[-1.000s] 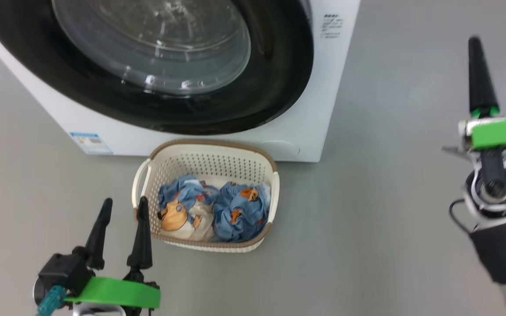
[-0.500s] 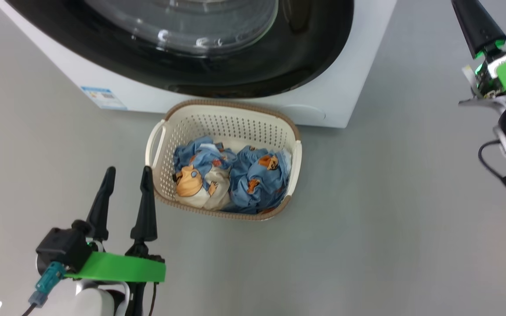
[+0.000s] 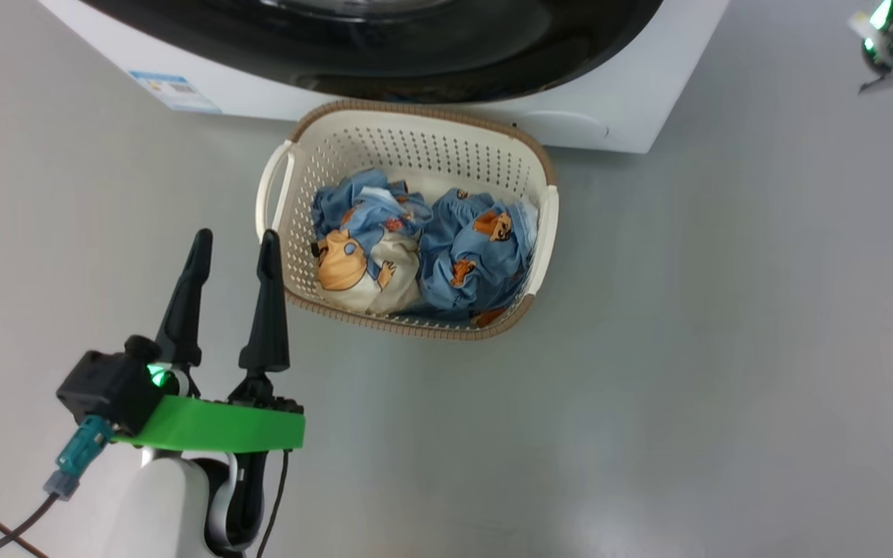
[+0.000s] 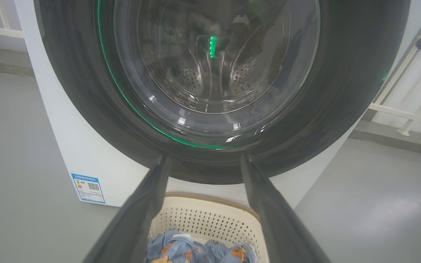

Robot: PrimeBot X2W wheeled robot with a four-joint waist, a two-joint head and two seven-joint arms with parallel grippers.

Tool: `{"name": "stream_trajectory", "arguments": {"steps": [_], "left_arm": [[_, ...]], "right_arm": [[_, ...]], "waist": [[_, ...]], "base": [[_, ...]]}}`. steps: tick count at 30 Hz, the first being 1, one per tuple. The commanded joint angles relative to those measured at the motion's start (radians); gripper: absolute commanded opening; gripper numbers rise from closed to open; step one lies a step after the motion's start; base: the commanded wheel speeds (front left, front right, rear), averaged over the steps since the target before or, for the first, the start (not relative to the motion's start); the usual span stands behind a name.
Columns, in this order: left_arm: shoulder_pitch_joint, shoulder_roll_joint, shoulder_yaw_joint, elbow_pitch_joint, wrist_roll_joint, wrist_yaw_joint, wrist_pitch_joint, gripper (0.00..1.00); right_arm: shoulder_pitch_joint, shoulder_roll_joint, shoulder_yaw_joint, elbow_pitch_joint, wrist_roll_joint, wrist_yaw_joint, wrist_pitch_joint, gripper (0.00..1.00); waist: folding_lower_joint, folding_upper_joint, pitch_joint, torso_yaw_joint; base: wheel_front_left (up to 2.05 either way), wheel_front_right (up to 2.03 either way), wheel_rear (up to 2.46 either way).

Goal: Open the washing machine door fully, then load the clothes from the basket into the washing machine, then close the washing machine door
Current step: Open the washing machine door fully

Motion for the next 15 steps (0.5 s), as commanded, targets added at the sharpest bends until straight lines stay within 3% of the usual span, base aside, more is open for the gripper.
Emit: {"name": "stream_trajectory", "arguments": {"steps": [1,15], "left_arm": [[-0.014,0.015,0.027,-0.03,-0.008,0.003,-0.006,1.0],[-0.064,0.015,-0.006,-0.041,-0.036,0.006,-0.006,1.0]], "right_arm": [[-0.023,0.001,-0.009,-0.015,0.006,0.006,0.015,0.0],[-0.154,0.033,-0.008,0.031,-0.03,0.006,0.124,0.0]], "waist": [[0.0,0.0,0.039,0.016],[0.0,0.0,0.123,0.053]], "base": [[0.0,0.0,0.0],[0.0,0.0,0.0]]}}
